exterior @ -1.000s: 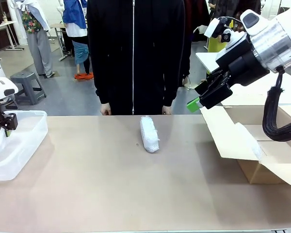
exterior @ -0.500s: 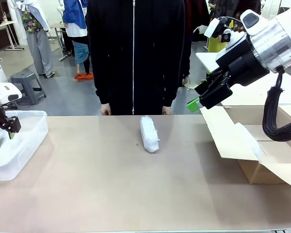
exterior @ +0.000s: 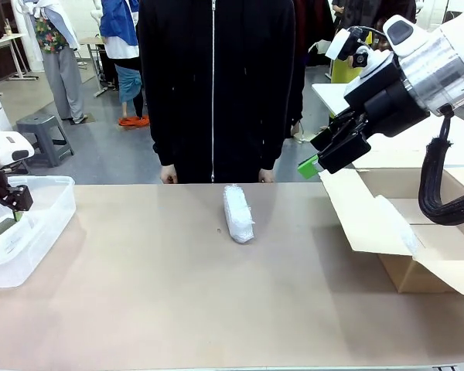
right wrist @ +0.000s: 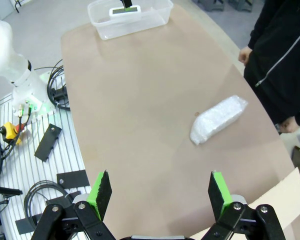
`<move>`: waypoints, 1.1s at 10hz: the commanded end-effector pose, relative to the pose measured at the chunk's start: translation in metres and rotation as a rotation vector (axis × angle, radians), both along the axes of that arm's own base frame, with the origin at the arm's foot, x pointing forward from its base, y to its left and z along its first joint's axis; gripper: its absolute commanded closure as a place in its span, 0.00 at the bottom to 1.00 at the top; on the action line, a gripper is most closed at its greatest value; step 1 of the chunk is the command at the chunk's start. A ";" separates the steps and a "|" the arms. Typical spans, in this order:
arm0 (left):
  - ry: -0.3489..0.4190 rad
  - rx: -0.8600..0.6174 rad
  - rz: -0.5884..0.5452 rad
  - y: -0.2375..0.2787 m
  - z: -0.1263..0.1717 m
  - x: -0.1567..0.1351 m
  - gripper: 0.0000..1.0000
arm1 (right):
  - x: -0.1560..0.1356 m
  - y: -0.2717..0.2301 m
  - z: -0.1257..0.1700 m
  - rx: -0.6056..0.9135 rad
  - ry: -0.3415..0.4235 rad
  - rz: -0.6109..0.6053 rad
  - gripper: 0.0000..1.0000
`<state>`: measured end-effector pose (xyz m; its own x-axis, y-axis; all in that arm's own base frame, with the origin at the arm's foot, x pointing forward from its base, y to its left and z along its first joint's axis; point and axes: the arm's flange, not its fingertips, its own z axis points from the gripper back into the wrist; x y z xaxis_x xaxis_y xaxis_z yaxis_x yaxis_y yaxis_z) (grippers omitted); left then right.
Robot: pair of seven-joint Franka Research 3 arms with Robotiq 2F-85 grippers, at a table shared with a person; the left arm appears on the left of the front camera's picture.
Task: Separate and place wrapped and unwrapped clocks.
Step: If the picked Digital clock is wrapped, place it in the Package Box ; if not, place it in the Organizing box.
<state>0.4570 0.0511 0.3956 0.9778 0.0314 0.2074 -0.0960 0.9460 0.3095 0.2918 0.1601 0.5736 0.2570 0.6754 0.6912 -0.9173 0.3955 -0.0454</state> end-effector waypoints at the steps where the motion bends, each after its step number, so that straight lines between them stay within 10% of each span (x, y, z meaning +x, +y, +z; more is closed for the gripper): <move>1: 0.015 0.013 -0.025 0.006 0.005 -0.002 0.00 | 0.000 0.000 -0.001 -0.003 0.006 0.012 0.00; 11: -0.063 -0.228 -0.144 0.013 0.180 -0.125 0.00 | 0.000 0.000 -0.001 -0.003 0.006 0.012 0.00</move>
